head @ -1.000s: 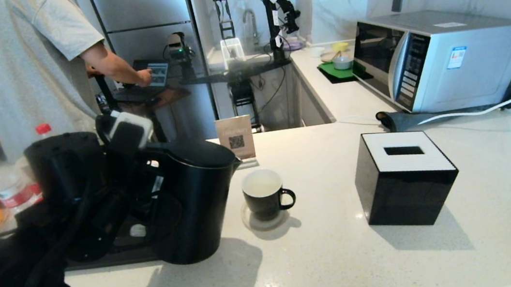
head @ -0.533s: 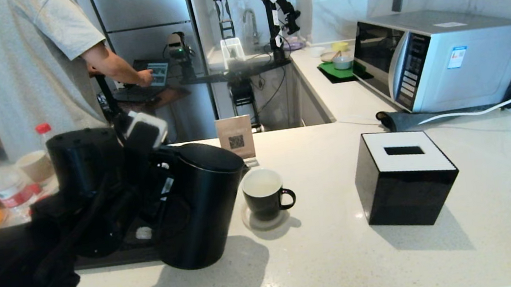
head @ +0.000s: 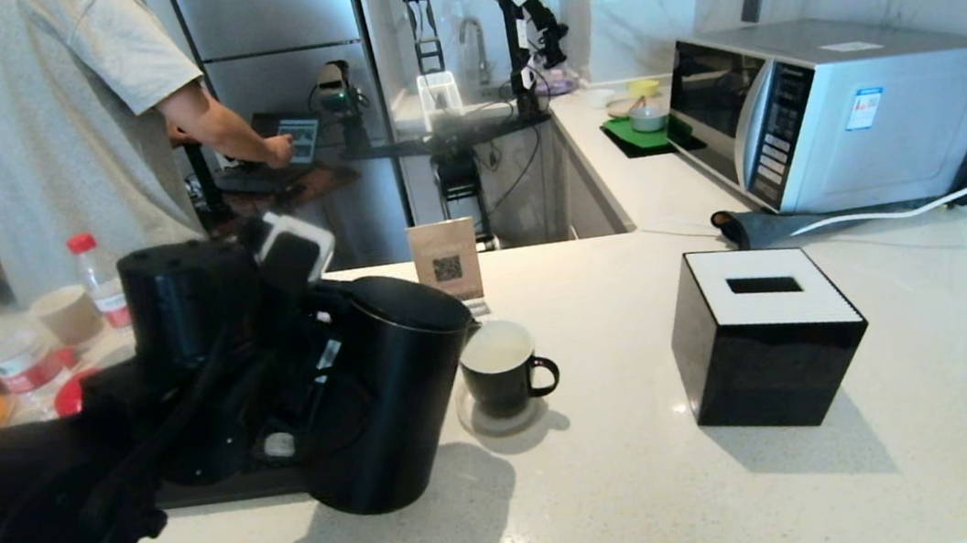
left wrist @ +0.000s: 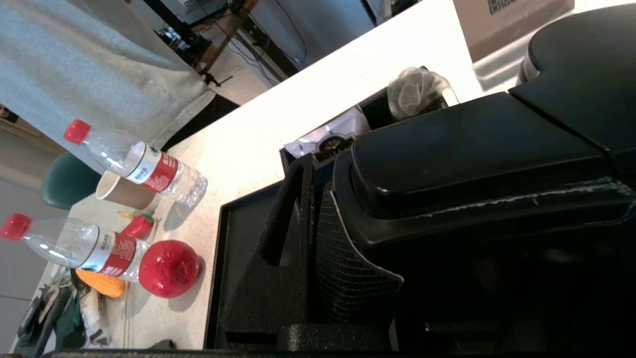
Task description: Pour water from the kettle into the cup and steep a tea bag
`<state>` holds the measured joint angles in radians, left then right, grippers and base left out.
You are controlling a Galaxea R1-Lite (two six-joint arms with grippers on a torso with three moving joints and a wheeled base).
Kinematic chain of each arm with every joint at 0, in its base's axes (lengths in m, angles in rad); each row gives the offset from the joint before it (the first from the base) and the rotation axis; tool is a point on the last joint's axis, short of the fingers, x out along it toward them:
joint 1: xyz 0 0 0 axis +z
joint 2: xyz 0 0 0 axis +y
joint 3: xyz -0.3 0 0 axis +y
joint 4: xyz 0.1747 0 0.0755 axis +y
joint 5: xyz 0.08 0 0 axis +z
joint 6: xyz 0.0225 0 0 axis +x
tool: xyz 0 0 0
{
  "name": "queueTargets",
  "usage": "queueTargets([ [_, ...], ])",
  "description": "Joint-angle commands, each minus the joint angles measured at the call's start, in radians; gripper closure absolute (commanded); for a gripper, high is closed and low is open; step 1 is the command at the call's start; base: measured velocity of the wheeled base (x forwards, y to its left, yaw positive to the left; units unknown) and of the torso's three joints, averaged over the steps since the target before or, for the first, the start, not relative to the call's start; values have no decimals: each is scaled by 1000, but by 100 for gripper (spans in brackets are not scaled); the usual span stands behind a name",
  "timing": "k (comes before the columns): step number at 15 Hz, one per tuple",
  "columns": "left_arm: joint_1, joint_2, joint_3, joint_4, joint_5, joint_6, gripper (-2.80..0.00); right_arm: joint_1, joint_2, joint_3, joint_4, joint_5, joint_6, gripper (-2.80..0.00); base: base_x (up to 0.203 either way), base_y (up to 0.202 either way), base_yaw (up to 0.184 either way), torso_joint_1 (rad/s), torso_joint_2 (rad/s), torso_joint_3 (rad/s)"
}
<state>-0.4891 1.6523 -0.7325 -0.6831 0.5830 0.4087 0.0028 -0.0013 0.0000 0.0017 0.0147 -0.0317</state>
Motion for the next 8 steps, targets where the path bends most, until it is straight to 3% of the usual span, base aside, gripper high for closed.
queueTargets([
  [1,-3,1,-9,7,4,2,0,0,1,0,0,-1,-1,0,0,0,0,0,0,0],
  [2,-3,1,-10,8,5,11,0,0,1,0,0,-58,-1,0,0,0,0,0,0,0],
  [4,-2,1,-12,5,5,40,0,0,1,0,0,-370,-1,0,0,0,0,0,0,0],
  [5,0,1,-12,6,5,44,0,0,1,0,0,-478,-1,0,0,0,0,0,0,0],
  [6,-2,1,-13,8,5,45,0,0,1,0,0,-503,-1,0,0,0,0,0,0,0],
  [7,0,3,-14,9,7,45,0,0,1,0,0,-450,-1,0,0,0,0,0,0,0],
  [8,-2,3,-17,26,20,46,0,0,1,0,0,-314,-1,0,0,0,0,0,0,0],
])
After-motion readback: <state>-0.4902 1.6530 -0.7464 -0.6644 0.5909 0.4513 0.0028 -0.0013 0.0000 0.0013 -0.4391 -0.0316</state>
